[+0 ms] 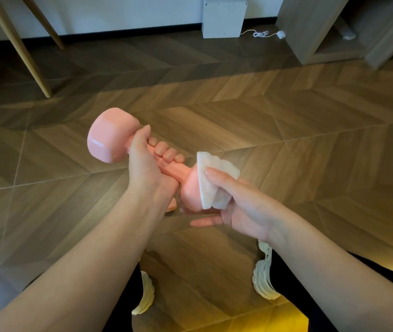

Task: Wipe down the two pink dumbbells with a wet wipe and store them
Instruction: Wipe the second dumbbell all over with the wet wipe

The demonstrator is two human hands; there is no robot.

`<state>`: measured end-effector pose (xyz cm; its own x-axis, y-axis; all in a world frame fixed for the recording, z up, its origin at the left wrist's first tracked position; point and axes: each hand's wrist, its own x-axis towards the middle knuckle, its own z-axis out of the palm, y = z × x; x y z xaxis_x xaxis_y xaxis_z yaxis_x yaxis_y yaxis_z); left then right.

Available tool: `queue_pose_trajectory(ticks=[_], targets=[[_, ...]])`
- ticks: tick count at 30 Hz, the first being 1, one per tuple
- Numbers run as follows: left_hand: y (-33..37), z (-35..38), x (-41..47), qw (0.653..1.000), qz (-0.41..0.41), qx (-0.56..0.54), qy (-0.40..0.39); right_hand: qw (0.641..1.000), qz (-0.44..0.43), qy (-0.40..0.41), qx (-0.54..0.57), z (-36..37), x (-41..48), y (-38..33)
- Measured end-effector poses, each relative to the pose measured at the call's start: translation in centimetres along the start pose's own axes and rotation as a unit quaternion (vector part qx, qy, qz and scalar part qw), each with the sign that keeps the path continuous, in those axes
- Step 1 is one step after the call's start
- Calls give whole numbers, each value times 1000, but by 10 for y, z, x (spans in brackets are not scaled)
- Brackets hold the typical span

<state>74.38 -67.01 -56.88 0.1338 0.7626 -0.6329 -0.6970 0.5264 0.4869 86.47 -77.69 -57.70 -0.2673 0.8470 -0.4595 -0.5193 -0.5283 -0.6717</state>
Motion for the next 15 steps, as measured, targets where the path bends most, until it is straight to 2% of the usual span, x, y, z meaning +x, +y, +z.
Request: queue_pose_trajectory(ticks=[4, 7, 12, 15], targets=[[-4, 3, -5, 1000, -2, -5, -23, 998, -35, 34, -44, 7, 4, 3], [-6, 5, -7, 999, 4, 13, -33, 997, -33, 59, -23, 9, 6, 2], [-1, 8, -4, 999, 5, 4, -34, 1000, -20, 0, 17, -2, -3, -6], [-4, 8, -7, 999, 2, 2, -38, 999, -33, 21, -30, -1, -2, -2]])
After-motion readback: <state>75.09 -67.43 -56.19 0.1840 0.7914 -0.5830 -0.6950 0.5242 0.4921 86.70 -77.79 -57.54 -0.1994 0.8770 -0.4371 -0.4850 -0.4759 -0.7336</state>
